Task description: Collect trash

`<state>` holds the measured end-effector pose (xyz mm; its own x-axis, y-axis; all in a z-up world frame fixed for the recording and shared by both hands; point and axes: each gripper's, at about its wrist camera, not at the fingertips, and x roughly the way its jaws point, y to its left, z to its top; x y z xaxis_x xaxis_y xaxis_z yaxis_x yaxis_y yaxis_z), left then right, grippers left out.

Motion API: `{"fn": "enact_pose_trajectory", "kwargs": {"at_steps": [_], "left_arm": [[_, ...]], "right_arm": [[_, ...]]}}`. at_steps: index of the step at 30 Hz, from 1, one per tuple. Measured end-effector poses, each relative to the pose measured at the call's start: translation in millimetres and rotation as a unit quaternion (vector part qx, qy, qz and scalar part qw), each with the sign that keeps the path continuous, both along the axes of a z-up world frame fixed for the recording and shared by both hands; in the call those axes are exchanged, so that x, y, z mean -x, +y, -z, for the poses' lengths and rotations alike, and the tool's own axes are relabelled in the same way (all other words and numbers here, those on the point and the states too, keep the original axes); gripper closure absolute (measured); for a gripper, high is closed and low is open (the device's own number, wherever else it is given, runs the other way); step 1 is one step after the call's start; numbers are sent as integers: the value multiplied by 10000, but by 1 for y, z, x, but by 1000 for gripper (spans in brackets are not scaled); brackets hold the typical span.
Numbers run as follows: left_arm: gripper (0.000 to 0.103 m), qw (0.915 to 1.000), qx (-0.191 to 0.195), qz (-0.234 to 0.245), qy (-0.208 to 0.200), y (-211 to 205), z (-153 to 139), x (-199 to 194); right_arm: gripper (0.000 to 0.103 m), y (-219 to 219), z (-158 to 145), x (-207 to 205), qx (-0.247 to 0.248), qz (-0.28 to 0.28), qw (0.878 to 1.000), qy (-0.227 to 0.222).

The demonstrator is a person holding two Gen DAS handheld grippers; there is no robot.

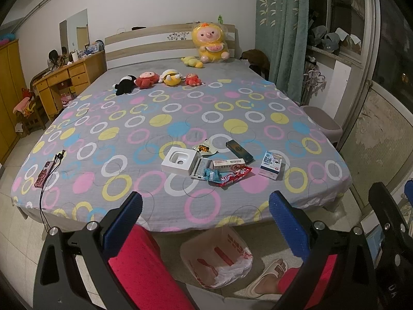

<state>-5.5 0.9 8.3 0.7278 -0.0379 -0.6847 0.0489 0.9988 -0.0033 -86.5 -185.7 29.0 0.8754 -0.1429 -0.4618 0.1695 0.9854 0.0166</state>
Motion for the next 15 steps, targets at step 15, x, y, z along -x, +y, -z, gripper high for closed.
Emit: {"fn": "enact_pose_trajectory", "kwargs": {"at_steps": [15], "left_arm": [[7,10000,0,-2,-6,0,0,0]], "right_arm": [[5,0,0,0,0,2,10000,4]]}}
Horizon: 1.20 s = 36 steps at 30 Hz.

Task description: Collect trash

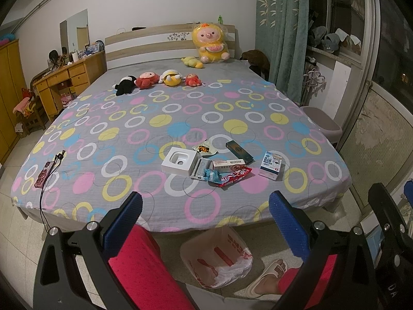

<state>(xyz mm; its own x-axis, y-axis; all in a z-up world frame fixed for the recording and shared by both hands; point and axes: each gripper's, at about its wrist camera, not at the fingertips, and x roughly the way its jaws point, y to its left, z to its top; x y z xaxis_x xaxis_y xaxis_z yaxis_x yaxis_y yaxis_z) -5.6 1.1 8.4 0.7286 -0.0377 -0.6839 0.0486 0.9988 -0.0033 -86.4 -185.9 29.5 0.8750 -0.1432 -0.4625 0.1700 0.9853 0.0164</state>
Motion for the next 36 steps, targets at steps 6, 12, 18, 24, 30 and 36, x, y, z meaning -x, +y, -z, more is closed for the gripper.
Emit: {"fn": "enact_pose_trajectory", "kwargs": {"at_steps": [6,12,18,24,30,36], "left_arm": [[7,10000,-2,0,-4,0,0,0],[7,10000,1,-1,-6,0,0,0],[7,10000,14,1,-4,0,0,0],[7,10000,0,6,-9,0,0,0],[7,9995,-171,267,-71,-4,2,-6],[7,9985,-230,325,376,4,12,-32]], "right_arm": [[5,0,0,0,-4,-2,10000,-7],[5,0,0,0,-8,-4,10000,-6],[5,0,0,0,-12,-8,10000,-5],[5,-1,0,-1,-15,-20,10000,-5],[5,0,4,-9,36,-184,9998,-52],[5,-4,16,-32,-184,-401,9990,28]]}}
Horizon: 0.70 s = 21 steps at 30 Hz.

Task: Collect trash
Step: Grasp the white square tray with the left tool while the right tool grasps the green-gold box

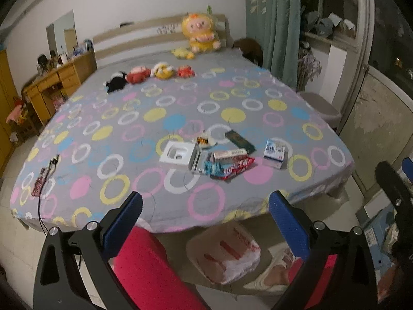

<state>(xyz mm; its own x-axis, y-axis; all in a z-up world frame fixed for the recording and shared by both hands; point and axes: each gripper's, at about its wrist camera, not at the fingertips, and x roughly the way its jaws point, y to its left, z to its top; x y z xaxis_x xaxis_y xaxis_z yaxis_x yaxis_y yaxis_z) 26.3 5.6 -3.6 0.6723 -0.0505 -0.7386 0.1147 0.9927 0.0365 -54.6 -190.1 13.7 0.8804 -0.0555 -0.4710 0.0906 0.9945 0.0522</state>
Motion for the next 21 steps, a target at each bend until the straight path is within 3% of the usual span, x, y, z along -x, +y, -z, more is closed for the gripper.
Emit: {"fn": "enact_pose_trajectory", "kwargs": {"at_steps": [6,11,21], "left_arm": [[7,9995,-4,-181,248,24,19,-28],[7,9981,223,-169,541,46,33,-53],[7,9944,229,-233,1004,77,56,-109]], "right_arm": [[5,-3,8,-21,288,-25,9995,87],[5,-4,17,-39,512,-68,9985,179],[5,-15,37,-86,667,-461,9941,717]]}}
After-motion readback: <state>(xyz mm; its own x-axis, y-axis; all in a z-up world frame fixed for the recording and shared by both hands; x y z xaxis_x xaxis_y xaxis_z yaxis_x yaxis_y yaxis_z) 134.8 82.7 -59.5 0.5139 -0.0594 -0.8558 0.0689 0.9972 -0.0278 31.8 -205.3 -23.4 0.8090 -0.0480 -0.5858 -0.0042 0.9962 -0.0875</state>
